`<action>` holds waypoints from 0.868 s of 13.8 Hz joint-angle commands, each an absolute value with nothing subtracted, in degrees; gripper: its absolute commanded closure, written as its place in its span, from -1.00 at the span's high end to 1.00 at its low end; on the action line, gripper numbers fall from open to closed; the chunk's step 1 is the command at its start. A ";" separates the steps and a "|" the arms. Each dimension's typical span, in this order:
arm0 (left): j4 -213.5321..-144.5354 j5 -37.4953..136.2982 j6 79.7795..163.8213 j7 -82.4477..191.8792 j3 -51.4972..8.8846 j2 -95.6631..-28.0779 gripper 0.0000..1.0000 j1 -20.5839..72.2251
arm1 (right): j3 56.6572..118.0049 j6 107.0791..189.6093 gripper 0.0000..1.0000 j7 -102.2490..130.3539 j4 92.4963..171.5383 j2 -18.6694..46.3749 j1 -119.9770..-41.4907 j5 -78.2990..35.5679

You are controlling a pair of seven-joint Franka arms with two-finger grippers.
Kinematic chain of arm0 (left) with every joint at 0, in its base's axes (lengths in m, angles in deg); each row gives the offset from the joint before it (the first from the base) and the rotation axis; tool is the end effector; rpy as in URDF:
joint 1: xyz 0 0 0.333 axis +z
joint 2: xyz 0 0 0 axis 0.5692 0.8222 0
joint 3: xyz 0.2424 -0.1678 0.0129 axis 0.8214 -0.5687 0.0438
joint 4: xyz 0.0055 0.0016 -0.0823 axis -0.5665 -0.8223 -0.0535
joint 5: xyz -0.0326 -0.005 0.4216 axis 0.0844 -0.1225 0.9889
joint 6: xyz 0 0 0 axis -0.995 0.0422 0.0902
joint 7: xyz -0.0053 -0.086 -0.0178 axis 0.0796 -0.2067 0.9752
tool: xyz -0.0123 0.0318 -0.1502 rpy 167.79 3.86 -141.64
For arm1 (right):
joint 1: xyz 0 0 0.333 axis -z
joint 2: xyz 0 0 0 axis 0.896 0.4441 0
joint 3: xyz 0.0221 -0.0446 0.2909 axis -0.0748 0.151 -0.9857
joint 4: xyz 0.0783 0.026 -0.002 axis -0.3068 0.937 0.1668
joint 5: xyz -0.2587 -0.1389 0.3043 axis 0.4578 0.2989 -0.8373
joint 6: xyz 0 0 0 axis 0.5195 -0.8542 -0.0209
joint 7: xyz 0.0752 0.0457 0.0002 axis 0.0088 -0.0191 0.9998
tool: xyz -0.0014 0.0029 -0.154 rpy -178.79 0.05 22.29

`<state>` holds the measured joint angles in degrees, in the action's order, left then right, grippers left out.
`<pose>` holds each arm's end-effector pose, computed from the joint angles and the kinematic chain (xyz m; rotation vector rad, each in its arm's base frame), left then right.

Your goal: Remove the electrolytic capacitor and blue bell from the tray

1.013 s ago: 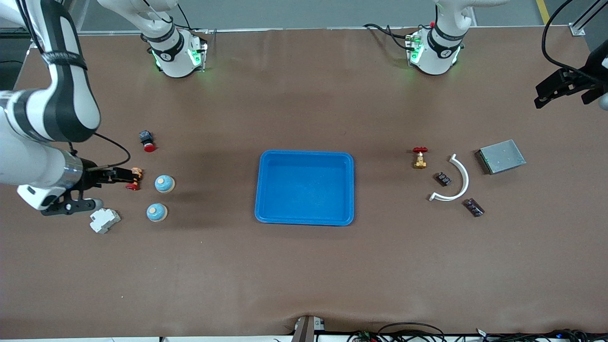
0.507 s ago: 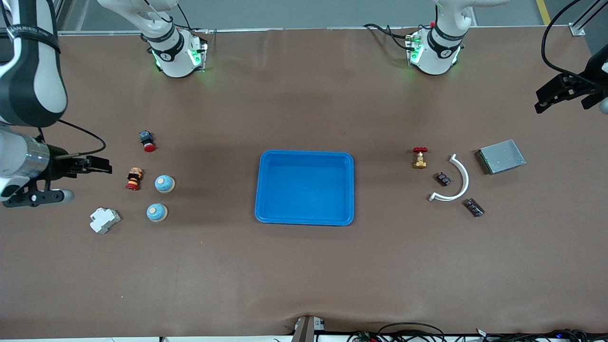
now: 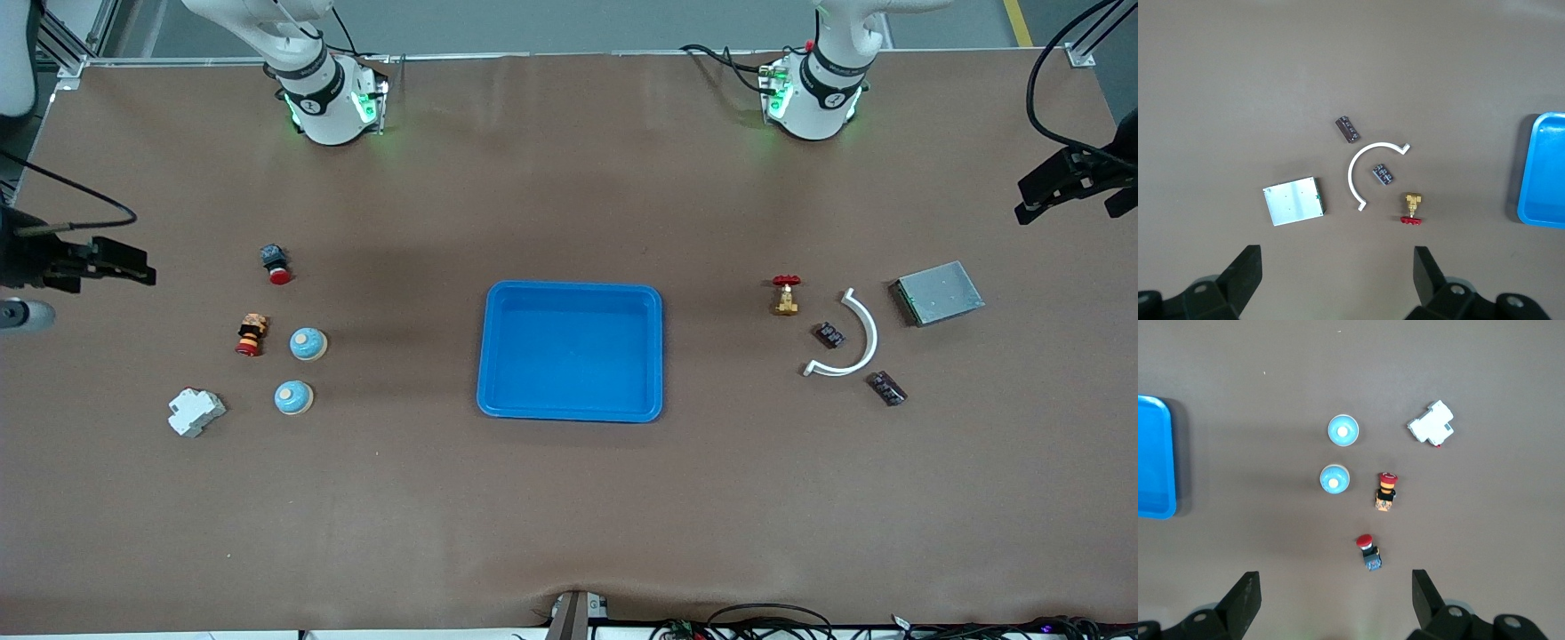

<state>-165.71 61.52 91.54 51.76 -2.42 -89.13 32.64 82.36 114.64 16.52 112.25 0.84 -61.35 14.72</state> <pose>0.5727 -0.0053 0.6011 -3.0877 -0.0628 -0.0594 0.6146 -0.0269 0.5292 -3.1061 -0.1304 0.2114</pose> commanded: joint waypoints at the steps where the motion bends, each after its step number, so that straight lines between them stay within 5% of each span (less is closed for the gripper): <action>1: -165.01 60.15 90.42 50.37 -2.01 -89.07 1.00 32.85 | 81.97 112.80 1.00 16.49 112.01 -1.43 -60.21 15.13; 5: -169.75 56.75 90.07 50.37 -2.45 -91.18 1.00 32.76 | 82.32 106.13 1.00 16.58 108.85 -2.14 -60.21 15.22; 12: -171.60 60.40 89.19 52.48 -6.04 -93.29 1.00 33.20 | 83.02 106.55 1.00 16.49 108.84 -2.84 -62.04 15.39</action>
